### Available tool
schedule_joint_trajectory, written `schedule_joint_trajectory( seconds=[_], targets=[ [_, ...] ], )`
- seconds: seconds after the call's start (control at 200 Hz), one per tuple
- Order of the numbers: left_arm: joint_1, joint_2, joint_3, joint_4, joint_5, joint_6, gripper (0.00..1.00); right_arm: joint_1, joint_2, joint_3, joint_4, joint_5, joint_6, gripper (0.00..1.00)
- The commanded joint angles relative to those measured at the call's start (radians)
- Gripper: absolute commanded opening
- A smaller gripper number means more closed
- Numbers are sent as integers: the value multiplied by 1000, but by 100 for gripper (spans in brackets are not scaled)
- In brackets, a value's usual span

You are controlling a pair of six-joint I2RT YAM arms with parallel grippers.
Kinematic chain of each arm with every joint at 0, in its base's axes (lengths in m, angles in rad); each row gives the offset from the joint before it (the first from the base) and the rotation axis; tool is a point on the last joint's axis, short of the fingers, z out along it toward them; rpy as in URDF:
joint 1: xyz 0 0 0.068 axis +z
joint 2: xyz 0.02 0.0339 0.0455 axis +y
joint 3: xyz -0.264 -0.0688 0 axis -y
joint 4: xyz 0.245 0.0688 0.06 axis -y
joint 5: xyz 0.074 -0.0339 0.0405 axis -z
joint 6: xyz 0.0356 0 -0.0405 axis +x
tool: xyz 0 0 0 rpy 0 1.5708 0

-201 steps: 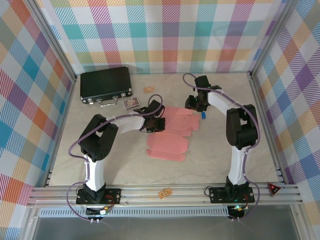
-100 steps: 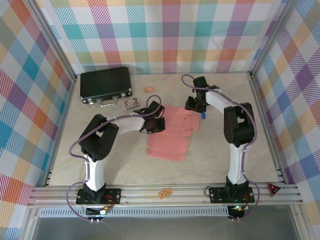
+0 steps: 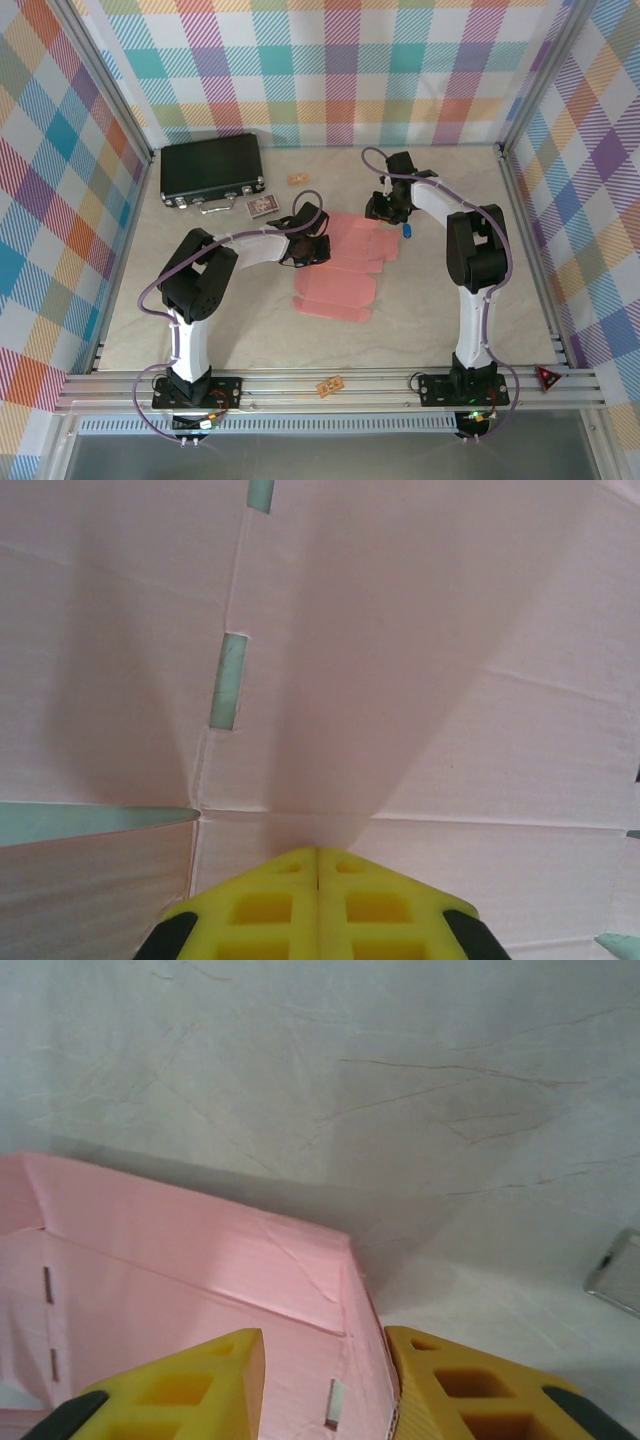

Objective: Fold the paper box

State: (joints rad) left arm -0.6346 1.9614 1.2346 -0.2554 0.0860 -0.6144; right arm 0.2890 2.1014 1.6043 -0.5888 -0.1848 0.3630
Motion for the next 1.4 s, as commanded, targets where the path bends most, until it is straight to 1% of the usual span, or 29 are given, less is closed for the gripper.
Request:
schedule_joint_trajectory(
  seconds=[0.0, 0.42, 0.57, 0.71, 0.865, 1.01, 1.12, 1.175, 1.22, 1.34, 1.395],
  targets=[
    [-7, 28, -21, -39, -3, -13, 0, 0, -17, 16, 27, -97, -17, 37],
    [-6, 32, -21, -39, 4, -13, 0, 7, 49, 52, 73, -206, -4, 38],
    [-6, 28, -20, -40, 11, -12, 0, 6, 51, 71, 53, -193, -15, 38],
    [-7, 6, -13, -47, 15, -11, 0, 7, -1, 63, 33, -155, -33, 38],
    [-7, -32, 13, -65, 26, -1, 8, 9, -87, 20, -3, -100, -52, 38],
    [-7, -85, 34, -94, 21, 22, 18, 26, -190, -79, -2, -70, -63, 38],
    [-6, -123, 51, -130, 8, 46, 22, 49, -255, -146, -7, -60, -73, 39],
    [-7, -149, 47, -144, -10, 58, 24, 65, -283, -178, -8, -61, -80, 38],
    [-6, -176, 37, -151, -30, 64, 28, 83, -301, -201, -9, -63, -84, 39],
    [-4, -245, -6, -185, -136, 86, 38, 129, -325, -261, -4, -68, -70, 38],
    [3, -268, -26, -203, -177, 99, 40, 156, -336, -291, 13, -71, -58, 38]
  ],
)
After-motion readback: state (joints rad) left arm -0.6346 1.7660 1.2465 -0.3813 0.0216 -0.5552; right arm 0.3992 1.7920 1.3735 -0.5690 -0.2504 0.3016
